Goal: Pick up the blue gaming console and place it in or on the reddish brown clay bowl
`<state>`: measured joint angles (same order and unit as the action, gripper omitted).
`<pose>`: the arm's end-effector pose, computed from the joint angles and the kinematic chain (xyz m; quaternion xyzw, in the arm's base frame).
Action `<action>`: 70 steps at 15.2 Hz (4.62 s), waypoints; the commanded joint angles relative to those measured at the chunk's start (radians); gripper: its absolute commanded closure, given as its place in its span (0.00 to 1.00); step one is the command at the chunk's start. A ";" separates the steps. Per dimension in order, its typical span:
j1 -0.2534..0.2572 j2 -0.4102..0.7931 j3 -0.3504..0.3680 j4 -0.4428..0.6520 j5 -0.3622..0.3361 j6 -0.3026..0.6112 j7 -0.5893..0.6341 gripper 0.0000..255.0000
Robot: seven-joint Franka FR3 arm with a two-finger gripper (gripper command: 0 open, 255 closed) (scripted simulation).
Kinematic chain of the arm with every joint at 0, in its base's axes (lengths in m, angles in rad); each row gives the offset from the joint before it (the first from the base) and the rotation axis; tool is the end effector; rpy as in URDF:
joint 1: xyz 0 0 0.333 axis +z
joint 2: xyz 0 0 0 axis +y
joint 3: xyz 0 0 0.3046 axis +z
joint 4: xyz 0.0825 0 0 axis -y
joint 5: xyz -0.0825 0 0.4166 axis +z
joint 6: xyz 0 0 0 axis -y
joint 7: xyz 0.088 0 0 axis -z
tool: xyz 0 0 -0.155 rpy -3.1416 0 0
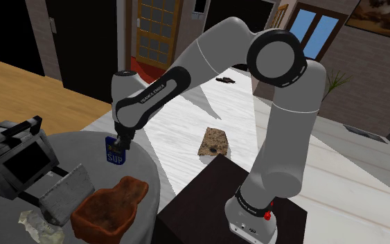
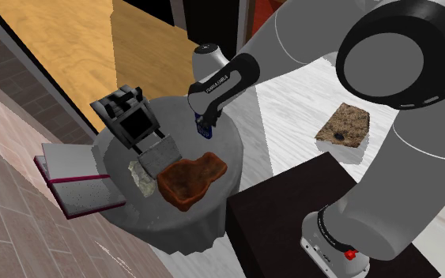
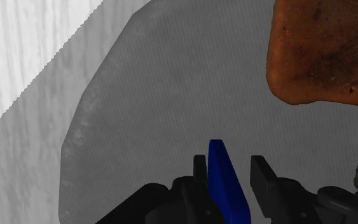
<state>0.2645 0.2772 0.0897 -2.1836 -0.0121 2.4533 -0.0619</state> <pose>0.5398 0.2012 0.1766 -0.9778 -0.2095 0.0043 0.0079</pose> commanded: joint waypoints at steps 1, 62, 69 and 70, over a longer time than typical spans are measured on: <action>0.000 0.000 0.000 0.000 0.000 0.000 0.000 1.00; 0.182 -0.585 0.223 -0.142 0.136 -0.425 0.330 1.00; 0.182 -0.549 0.233 -0.206 0.134 -0.325 0.333 1.00; 0.182 -0.542 0.234 -0.214 0.133 -0.310 0.334 1.00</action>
<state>0.4463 -0.2700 0.3222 -2.3870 0.1210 2.1270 0.2713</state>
